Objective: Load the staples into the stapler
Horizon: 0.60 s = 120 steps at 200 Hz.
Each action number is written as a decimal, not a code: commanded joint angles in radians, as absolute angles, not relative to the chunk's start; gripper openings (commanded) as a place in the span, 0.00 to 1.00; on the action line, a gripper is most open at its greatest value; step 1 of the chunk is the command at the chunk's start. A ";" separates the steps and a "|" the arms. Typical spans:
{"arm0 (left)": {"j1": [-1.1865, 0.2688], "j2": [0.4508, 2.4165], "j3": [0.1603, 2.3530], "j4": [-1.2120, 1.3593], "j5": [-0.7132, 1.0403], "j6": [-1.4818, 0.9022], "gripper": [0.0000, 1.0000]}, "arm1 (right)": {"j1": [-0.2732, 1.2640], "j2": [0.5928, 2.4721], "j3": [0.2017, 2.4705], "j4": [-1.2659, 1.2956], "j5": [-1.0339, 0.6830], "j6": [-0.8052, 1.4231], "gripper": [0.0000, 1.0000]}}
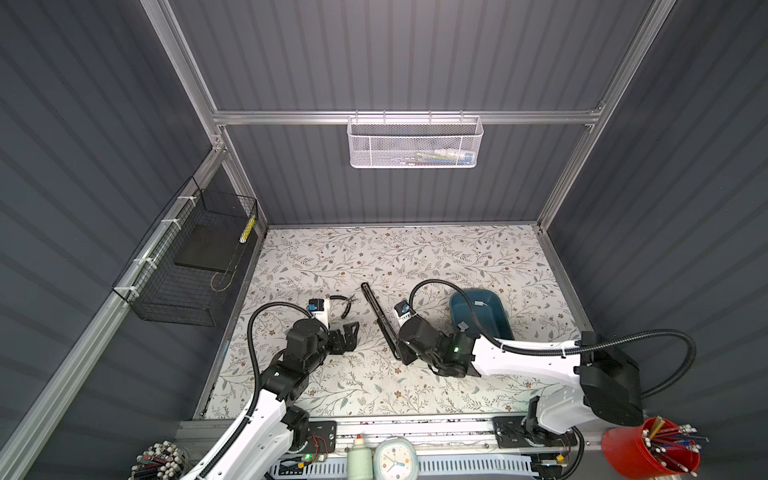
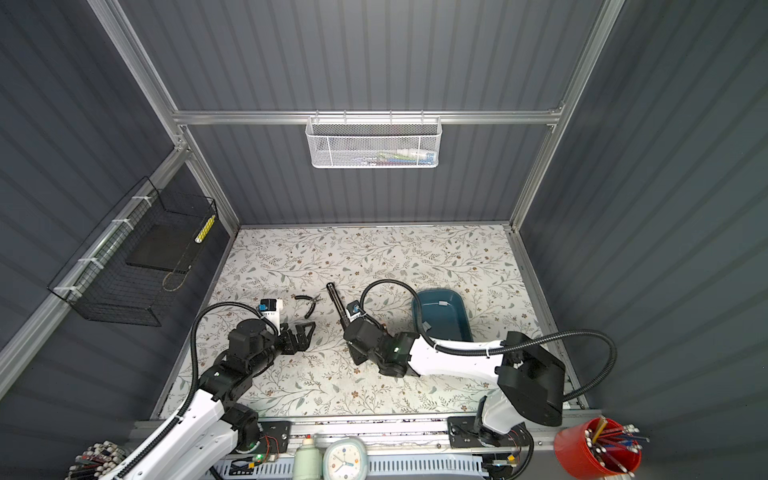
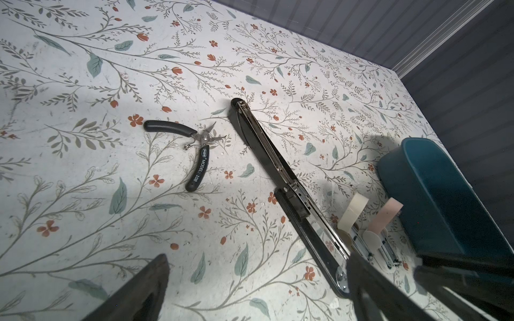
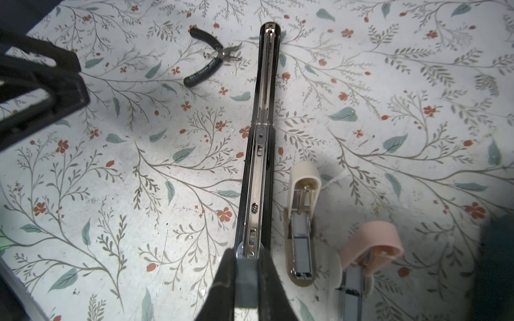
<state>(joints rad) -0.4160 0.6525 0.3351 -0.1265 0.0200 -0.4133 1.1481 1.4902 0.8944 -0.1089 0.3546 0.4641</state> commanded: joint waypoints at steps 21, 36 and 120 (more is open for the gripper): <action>-0.414 0.644 0.324 -0.110 0.037 -0.422 0.99 | 1.117 1.404 0.867 -0.225 0.466 0.494 0.06; -0.414 0.643 0.322 -0.108 0.037 -0.422 0.99 | 1.083 1.346 0.839 -0.262 0.492 0.516 0.06; -0.414 0.719 0.394 -0.110 0.024 -0.409 0.99 | 0.710 1.091 0.648 -0.331 0.383 0.596 0.05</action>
